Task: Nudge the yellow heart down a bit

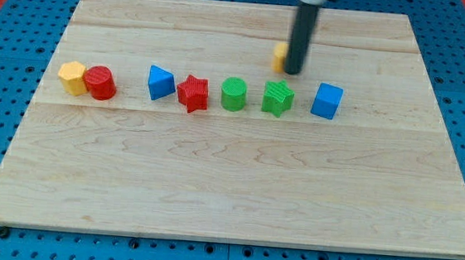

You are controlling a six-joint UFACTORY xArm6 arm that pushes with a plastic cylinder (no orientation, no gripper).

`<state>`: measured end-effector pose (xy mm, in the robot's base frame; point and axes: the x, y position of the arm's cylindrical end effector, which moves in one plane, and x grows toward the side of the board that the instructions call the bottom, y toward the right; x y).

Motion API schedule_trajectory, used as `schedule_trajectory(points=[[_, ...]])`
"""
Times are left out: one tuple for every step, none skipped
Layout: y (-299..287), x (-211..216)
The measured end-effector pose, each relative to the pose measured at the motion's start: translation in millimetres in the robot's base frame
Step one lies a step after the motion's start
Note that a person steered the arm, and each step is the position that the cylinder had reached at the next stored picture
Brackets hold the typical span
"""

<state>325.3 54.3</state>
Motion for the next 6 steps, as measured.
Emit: schedule_trajectory(points=[[-59.3, -45.7], [-44.9, -34.9], [6.1, -37.5], [13.8, -70.2], [-46.6, -95.8], [-125.5, -101.6]])
